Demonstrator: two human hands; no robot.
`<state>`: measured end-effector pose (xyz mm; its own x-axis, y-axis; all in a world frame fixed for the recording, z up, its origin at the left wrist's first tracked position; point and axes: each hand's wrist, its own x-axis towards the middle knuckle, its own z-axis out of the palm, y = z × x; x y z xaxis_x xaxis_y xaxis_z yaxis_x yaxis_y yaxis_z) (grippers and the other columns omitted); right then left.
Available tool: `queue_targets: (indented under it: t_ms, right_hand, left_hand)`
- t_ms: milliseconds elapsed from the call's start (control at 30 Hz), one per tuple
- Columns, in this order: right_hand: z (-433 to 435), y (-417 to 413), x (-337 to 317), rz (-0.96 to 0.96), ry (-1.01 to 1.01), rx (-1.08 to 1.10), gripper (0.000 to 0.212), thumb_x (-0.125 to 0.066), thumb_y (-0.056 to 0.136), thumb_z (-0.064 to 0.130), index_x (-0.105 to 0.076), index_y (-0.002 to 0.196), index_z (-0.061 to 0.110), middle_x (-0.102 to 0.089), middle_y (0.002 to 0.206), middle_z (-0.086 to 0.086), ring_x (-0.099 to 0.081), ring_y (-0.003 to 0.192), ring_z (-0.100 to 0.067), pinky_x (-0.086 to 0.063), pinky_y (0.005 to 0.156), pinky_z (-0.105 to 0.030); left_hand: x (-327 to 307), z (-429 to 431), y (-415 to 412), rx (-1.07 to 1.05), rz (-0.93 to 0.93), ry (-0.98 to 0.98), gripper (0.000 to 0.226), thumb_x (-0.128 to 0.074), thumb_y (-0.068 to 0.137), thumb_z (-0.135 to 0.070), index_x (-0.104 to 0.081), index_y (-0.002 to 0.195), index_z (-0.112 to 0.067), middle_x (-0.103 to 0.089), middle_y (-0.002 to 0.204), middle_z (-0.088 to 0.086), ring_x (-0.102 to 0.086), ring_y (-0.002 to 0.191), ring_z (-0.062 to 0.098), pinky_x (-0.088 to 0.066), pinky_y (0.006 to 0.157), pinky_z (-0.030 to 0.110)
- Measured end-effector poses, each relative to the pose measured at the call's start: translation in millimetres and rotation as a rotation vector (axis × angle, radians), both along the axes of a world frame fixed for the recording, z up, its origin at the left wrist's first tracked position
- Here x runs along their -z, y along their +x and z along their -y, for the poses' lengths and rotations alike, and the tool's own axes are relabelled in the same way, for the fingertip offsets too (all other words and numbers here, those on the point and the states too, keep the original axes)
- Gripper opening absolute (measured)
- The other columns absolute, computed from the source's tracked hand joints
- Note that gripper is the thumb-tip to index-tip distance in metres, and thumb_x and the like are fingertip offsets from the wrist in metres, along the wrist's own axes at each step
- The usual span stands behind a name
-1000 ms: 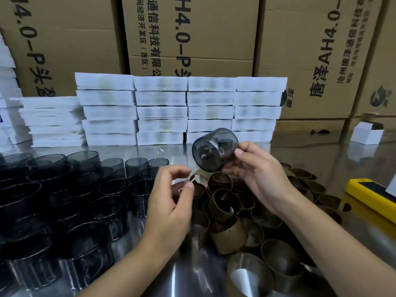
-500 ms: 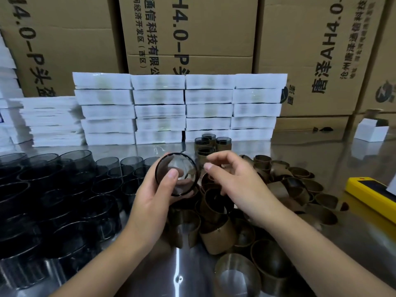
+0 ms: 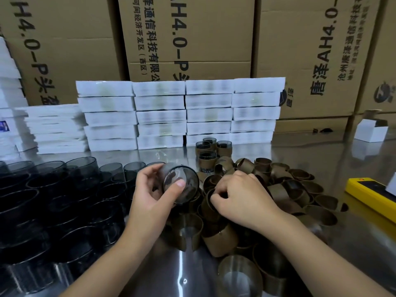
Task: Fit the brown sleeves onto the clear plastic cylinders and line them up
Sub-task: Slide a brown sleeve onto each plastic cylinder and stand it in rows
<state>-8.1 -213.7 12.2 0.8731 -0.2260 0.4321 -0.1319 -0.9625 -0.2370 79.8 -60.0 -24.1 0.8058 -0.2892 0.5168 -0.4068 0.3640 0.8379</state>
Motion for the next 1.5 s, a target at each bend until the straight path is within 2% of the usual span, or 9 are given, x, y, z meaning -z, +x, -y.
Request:
queue_targets:
  t_ms: [100,200,433,600,767,1000,1133,1400,1500]
  right_hand:
    - [-0.6,0.4,-0.5,0.18,0.065,-0.007,0.022,-0.054,0.084,0.033,-0.074,0.081,0.025,-0.068,0.096,0.011,-0.051,0.096,-0.015,-0.037,0.09,-0.031]
    - [-2.6,0.4,-1.8,0.391,0.184,-0.033,0.014,-0.063,0.081,0.03,-0.074,0.079,0.021,-0.066,0.088,0.011,-0.057,0.09,-0.012,-0.043,0.087,-0.032]
    - [-10.1,-2.4,-4.6,0.683,0.341,-0.115,0.01,-0.067,0.083,0.023,-0.073,0.083,0.015,-0.058,0.087,0.02,-0.056,0.085,0.001,-0.042,0.073,-0.013]
    - [-16.8,-6.1,-5.6,0.607,0.337,-0.271,0.036,-0.052,0.087,0.034,-0.068,0.109,0.012,-0.048,0.104,0.029,-0.045,0.1,0.02,-0.033,0.084,-0.001]
    - [-20.1,-10.1,-3.1,0.511,0.274,-0.347,0.052,-0.045,0.082,0.049,-0.064,0.115,0.013,-0.044,0.109,0.027,-0.043,0.105,0.017,-0.03,0.09,-0.001]
    - [-21.0,-9.7,-0.1,0.476,0.226,-0.364,0.047,-0.048,0.082,0.049,-0.064,0.113,0.017,-0.048,0.112,0.016,-0.048,0.107,0.005,-0.034,0.09,-0.005]
    - [-20.0,-9.8,0.7,0.503,0.253,-0.397,0.022,-0.052,0.082,0.041,-0.059,0.09,0.021,-0.052,0.107,0.014,-0.051,0.104,0.003,-0.04,0.083,-0.012]
    - [-18.0,-5.8,-2.4,0.422,0.702,-0.327,0.021,-0.065,0.08,0.039,-0.048,0.093,0.035,-0.06,0.103,0.015,-0.059,0.083,0.003,-0.052,0.064,-0.02]
    - [-15.7,-2.2,-3.0,0.316,0.906,-0.376,0.023,-0.066,0.085,0.023,-0.052,0.103,0.03,-0.064,0.103,0.007,-0.063,0.083,0.001,-0.052,0.078,-0.026]
  left_hand:
    - [-3.5,-1.8,0.9,0.064,-0.089,-0.044,0.052,-0.074,0.063,-0.038,-0.055,0.111,-0.037,-0.073,0.096,-0.008,-0.071,0.095,0.017,-0.059,0.072,0.035]
    - [-8.1,-3.1,1.2,0.096,-0.14,-0.075,0.037,-0.071,0.068,-0.04,-0.066,0.104,-0.046,-0.073,0.1,-0.001,-0.072,0.092,0.021,-0.059,0.066,0.03]
    - [-9.6,-2.1,-0.7,0.093,-0.193,-0.094,0.072,-0.081,0.05,-0.063,-0.066,0.11,-0.026,-0.069,0.112,0.009,-0.071,0.096,0.025,-0.058,0.066,0.028]
    - [-9.5,-3.0,-5.3,0.198,-0.171,-0.026,0.087,-0.084,0.044,-0.065,-0.06,0.122,-0.031,-0.07,0.114,0.006,-0.071,0.099,0.024,-0.058,0.071,0.029]
    - [-8.1,-1.5,-11.3,0.272,-0.128,0.034,0.102,-0.088,0.032,-0.067,-0.053,0.123,-0.036,-0.071,0.11,-0.011,-0.068,0.105,0.015,-0.057,0.075,0.026]
    - [-4.6,-3.1,-10.5,0.241,-0.088,0.078,0.08,-0.08,0.049,-0.042,-0.053,0.124,-0.038,-0.07,0.106,-0.016,-0.067,0.103,0.007,-0.055,0.076,0.022]
    - [-4.8,-3.2,-11.0,0.252,-0.106,0.057,0.08,-0.079,0.051,-0.038,-0.054,0.126,-0.034,-0.068,0.115,-0.007,-0.067,0.106,0.012,-0.057,0.077,0.025]
    - [-5.2,-3.9,-9.6,0.27,-0.124,0.024,0.077,-0.077,0.052,-0.035,-0.055,0.125,-0.032,-0.062,0.128,0.003,-0.065,0.112,0.021,-0.057,0.083,0.032]
    - [-4.7,-4.4,-8.4,0.249,-0.129,0.009,0.077,-0.078,0.052,-0.034,-0.055,0.125,-0.031,-0.062,0.127,0.002,-0.064,0.113,0.022,-0.057,0.084,0.033]
